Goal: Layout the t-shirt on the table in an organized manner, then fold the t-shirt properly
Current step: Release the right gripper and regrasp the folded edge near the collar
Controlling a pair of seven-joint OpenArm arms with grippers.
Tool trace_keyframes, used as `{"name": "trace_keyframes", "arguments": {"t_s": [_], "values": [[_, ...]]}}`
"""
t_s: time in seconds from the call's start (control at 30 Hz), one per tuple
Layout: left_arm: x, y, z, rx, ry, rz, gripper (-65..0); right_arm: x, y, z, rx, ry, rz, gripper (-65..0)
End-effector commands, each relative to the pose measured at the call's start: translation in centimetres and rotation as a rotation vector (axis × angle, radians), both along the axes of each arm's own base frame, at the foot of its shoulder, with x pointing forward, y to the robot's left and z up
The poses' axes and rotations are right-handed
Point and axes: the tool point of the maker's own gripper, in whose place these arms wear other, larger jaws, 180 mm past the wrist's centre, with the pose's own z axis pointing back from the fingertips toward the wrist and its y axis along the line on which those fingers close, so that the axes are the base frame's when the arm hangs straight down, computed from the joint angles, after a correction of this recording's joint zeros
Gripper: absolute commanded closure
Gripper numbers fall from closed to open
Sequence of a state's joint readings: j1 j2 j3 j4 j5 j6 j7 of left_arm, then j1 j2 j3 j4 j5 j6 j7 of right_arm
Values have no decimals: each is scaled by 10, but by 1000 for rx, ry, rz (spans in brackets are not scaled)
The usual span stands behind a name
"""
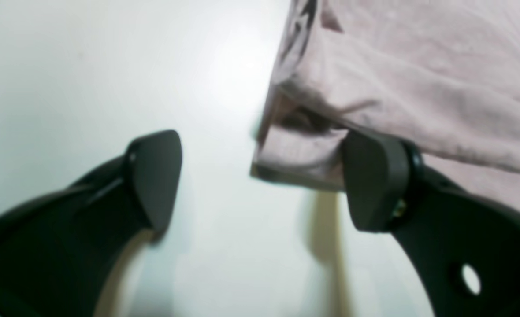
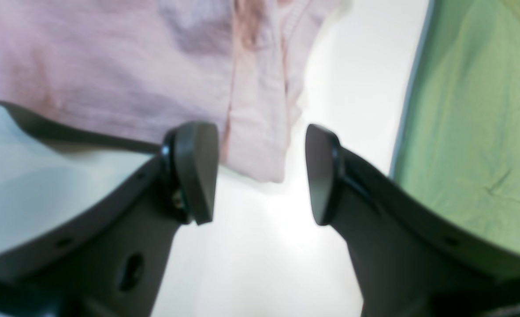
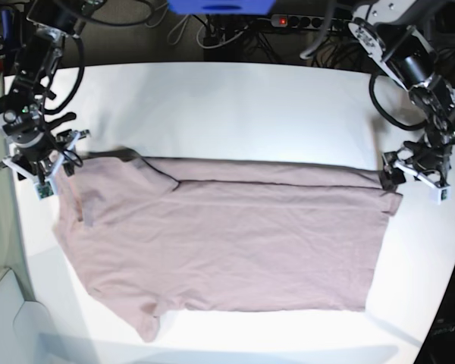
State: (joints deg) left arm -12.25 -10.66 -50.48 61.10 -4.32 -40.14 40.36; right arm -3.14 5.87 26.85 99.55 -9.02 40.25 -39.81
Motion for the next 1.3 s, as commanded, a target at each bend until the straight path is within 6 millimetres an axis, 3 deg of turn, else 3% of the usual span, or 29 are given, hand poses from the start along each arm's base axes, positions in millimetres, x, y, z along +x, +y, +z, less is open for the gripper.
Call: {"name": "trace_keyframes", "arguments": {"t_s": [0.0, 0.07, 0.27, 0.5, 0.7, 0.97, 1.1, 1.27], "values": [[0, 4, 1, 14, 22, -4, -550, 9, -3, 16, -13, -54, 4, -320], [0, 3, 1, 12, 21, -4, -520, 10, -3, 16, -13, -55, 4, -320], [8, -13, 1, 27, 25, -72, -297, 11, -3, 17, -12, -61, 5, -320], [11, -24, -2, 30, 35, -106, -193, 11, -4, 18, -15, -62, 6, -320], [12, -24, -1, 30, 35, -106, 0, 11, -4, 18, -17, -61, 6, -324], [11, -21, -1, 35, 35, -105, -2, 10, -4, 15, -11, -56, 6, -327], [11, -21, -1, 35, 35, -105, -2, 16, -6, 0, 27, -27, -7, -327], [11, -20, 0, 37, 36, -105, -2, 20, -30, -9, 45, -4, -64, -327]]}}
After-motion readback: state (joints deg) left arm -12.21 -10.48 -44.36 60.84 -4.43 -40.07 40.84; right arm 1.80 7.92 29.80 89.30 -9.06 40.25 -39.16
